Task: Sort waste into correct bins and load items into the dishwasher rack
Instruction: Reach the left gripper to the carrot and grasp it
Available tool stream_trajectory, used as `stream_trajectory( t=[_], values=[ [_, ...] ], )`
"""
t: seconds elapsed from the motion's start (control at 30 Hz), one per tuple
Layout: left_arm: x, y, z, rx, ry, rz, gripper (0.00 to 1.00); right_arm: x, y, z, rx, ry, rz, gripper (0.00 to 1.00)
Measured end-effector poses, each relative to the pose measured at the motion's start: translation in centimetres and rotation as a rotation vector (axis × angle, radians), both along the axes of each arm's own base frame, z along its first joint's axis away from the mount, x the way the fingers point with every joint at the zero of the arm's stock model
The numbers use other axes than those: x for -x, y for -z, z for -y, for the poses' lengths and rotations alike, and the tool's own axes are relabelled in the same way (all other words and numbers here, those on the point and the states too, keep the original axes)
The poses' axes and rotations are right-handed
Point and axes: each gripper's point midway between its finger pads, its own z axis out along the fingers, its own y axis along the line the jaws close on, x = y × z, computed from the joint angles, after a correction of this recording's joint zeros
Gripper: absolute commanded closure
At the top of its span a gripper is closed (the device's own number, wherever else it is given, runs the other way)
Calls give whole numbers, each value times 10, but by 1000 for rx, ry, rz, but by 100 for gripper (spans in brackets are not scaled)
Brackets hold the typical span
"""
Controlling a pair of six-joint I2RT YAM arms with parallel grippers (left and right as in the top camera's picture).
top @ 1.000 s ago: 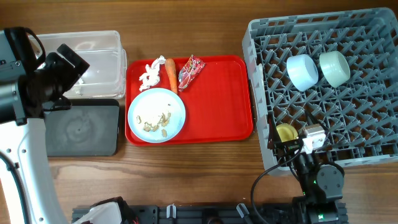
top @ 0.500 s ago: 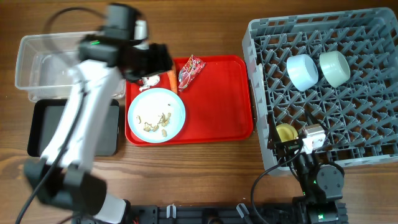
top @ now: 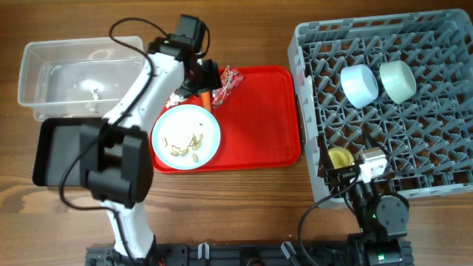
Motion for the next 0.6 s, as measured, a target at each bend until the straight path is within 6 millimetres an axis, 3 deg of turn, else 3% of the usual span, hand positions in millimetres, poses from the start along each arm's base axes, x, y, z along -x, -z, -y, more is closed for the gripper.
stream_trajectory(
  t=[0.17,0.23,0.5,0.6],
  values=[
    [-9,10,17,-36,31,50,43,0,0,0,0,0,0,0],
    [-10,11,20,-54,34,64,41,0,0,0,0,0,0,0],
    [-28,11,-6,-141,-77,123,42,0,0,0,0,0,0,0],
    [-33,22,-15,-158,-102,115,45,0,0,0,0,0,0,0]
  ],
)
